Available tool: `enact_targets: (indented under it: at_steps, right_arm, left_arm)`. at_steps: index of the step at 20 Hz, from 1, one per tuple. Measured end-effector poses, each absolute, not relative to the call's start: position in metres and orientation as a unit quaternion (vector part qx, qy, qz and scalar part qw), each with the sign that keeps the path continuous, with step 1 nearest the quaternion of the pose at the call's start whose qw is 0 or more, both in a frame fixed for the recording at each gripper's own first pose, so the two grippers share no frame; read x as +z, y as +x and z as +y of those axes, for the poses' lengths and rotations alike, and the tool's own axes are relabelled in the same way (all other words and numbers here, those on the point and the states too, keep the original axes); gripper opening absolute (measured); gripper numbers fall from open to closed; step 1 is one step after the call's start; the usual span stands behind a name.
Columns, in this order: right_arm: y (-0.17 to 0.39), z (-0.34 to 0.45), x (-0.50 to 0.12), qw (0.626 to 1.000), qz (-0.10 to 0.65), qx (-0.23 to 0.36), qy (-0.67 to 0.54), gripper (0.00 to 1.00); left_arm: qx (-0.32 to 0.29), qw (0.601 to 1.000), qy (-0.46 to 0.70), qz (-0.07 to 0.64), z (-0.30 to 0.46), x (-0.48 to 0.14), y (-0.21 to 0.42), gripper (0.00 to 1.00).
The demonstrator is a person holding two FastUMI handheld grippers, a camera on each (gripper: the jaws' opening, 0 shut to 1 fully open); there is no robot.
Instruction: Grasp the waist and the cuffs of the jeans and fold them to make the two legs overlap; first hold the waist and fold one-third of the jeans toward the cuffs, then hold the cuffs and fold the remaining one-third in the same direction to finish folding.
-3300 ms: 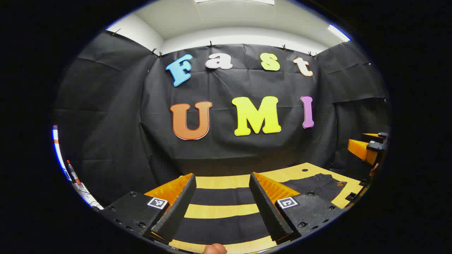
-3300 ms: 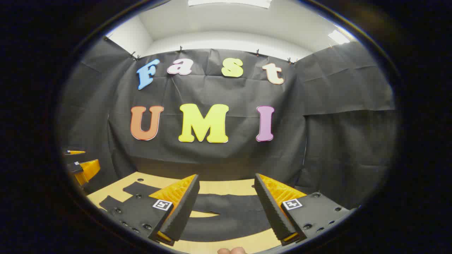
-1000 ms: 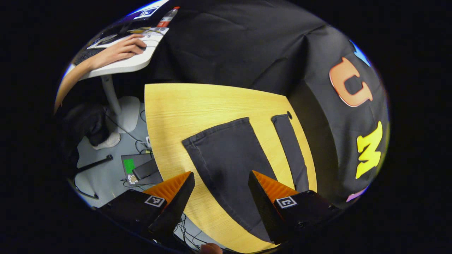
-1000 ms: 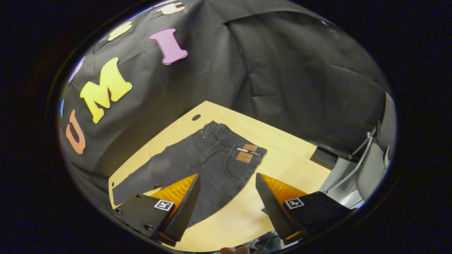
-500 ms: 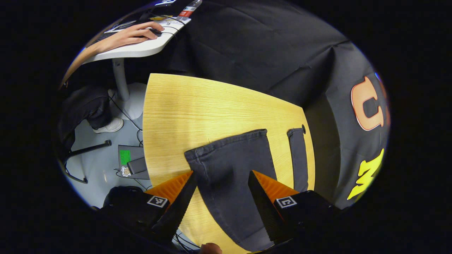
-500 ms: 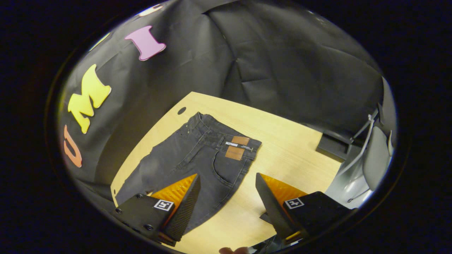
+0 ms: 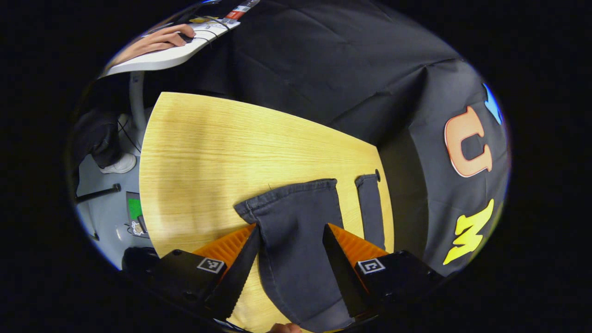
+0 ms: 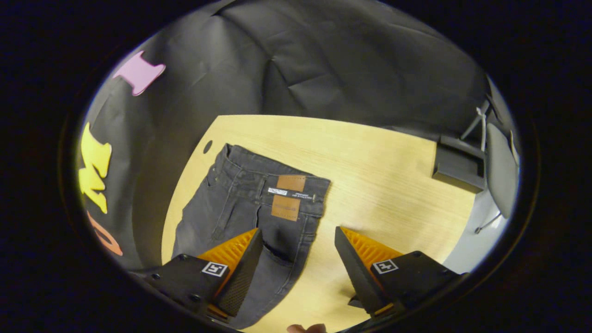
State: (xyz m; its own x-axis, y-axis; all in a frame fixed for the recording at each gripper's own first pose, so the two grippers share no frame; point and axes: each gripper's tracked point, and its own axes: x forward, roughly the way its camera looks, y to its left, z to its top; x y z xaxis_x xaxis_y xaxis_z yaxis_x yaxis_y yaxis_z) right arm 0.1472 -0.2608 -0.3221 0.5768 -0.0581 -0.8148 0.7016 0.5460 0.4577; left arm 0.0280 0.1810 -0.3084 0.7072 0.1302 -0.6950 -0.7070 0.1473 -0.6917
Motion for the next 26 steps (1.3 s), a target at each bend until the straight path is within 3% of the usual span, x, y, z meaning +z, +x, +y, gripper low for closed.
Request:
enact_targets:
  at_steps: [2, 3, 5, 6, 8, 12, 16, 18, 19, 22, 26]
  right_arm:
    - [0.153, -0.258, -0.322, 0.791, 0.395, -0.232, 0.406, 0.91]
    - [0.156, -0.256, -0.320, 0.793, 0.398, -0.224, 0.403, 0.95]
    - [0.161, -0.251, -0.323, 0.799, 0.404, -0.215, 0.390, 0.90]
    - [0.162, -0.251, -0.324, 0.802, 0.406, -0.212, 0.383, 0.90]
    - [0.160, -0.252, -0.328, 0.808, 0.414, -0.207, 0.363, 0.88]
    - [0.151, -0.265, -0.335, 0.803, 0.420, -0.221, 0.361, 0.49]
    - [0.149, -0.272, -0.333, 0.784, 0.416, -0.199, 0.416, 0.12]
    - [0.148, -0.273, -0.332, 0.783, 0.406, -0.197, 0.429, 0.11]
    - [0.150, -0.274, -0.326, 0.787, 0.401, -0.191, 0.427, 0.02]
    - [0.148, -0.273, -0.306, 0.793, 0.384, -0.165, 0.442, 0.02]
    - [0.163, -0.265, -0.265, 0.775, 0.355, -0.140, 0.504, 0.02]
  left_arm:
    - [0.277, 0.709, -0.606, 0.229, 0.181, -0.310, 0.033, 0.82]
    - [0.266, 0.704, -0.620, 0.221, 0.180, -0.311, 0.036, 0.77]
    - [0.251, 0.686, -0.650, 0.210, 0.180, -0.317, 0.037, 0.63]
    - [0.248, 0.675, -0.664, 0.206, 0.179, -0.321, 0.036, 0.40]
    - [0.245, 0.660, -0.684, 0.190, 0.181, -0.323, 0.038, 0.23]
    - [0.244, 0.678, -0.663, 0.203, 0.182, -0.325, 0.038, 0.07]
    - [0.236, 0.676, -0.664, 0.218, 0.178, -0.323, 0.042, 0.04]
    - [0.234, 0.673, -0.669, 0.213, 0.178, -0.316, 0.043, 0.03]
    - [0.226, 0.677, -0.669, 0.207, 0.177, -0.307, 0.045, 0.04]
    - [0.202, 0.681, -0.679, 0.188, 0.176, -0.278, 0.057, 0.04]
    - [0.179, 0.662, -0.714, 0.141, 0.183, -0.230, 0.086, 0.03]
